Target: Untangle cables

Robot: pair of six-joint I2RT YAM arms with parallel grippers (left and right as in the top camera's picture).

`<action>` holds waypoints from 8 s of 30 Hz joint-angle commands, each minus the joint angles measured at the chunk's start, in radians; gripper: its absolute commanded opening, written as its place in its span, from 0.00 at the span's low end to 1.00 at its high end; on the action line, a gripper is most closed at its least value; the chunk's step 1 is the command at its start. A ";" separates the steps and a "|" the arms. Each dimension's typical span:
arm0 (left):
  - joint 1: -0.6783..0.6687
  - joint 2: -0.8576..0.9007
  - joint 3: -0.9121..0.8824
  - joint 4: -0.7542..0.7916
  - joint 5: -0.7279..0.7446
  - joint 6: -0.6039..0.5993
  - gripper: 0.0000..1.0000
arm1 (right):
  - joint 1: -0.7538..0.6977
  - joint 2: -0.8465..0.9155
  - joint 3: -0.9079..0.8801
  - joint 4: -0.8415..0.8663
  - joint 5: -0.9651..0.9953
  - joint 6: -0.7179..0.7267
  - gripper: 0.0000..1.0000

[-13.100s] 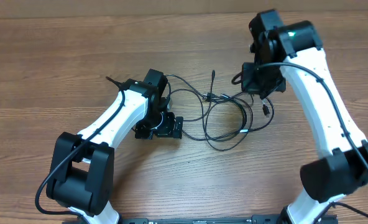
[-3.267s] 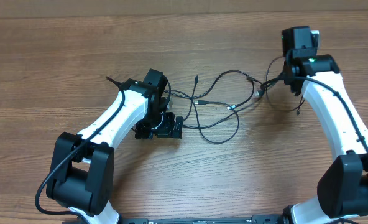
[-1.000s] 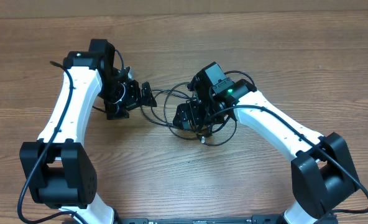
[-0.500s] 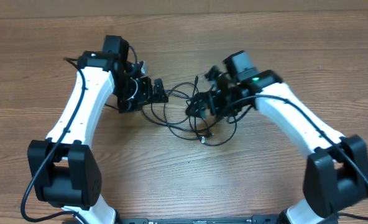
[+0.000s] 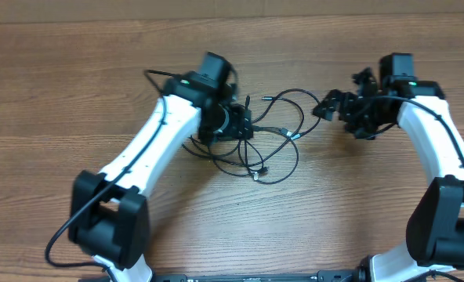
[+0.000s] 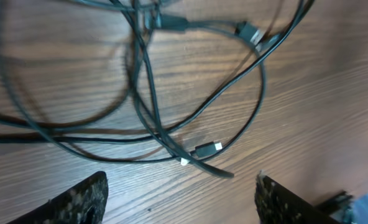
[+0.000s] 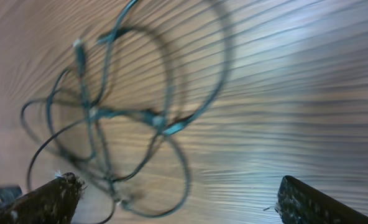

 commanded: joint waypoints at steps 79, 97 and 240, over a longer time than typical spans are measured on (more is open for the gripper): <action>0.013 0.143 0.188 -0.060 -0.068 0.006 0.47 | -0.065 -0.025 0.009 0.003 0.045 -0.002 1.00; -0.042 0.143 0.133 -0.047 -0.183 -0.003 0.24 | -0.065 -0.025 0.009 0.003 0.045 -0.002 1.00; 0.829 0.171 0.242 -0.016 -0.071 0.286 0.89 | -0.065 -0.025 0.009 0.003 0.045 -0.002 1.00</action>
